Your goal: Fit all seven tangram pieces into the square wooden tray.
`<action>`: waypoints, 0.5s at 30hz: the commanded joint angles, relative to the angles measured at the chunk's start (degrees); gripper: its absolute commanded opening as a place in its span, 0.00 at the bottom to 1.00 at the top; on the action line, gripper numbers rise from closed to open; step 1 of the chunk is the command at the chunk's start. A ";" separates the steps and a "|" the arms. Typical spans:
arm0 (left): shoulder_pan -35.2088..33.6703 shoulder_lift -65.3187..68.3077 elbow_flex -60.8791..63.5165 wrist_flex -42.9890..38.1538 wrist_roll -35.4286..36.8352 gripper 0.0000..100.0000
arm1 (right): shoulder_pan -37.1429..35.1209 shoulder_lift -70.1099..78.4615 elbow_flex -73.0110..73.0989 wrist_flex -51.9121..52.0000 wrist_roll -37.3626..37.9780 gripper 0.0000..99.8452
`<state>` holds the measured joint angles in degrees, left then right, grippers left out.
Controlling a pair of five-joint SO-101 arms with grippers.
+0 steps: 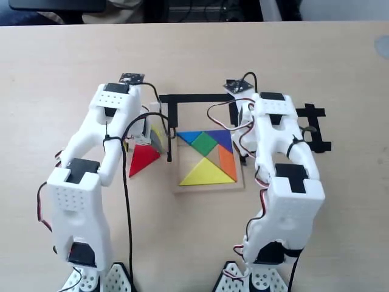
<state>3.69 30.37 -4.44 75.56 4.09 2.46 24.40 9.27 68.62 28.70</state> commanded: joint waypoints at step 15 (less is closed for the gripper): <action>4.18 -0.09 -1.01 2.90 -2.46 0.35 | -1.67 -0.13 1.01 0.79 0.70 0.01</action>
<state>7.56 30.99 -4.44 77.93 1.80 2.46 24.40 9.27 68.62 28.70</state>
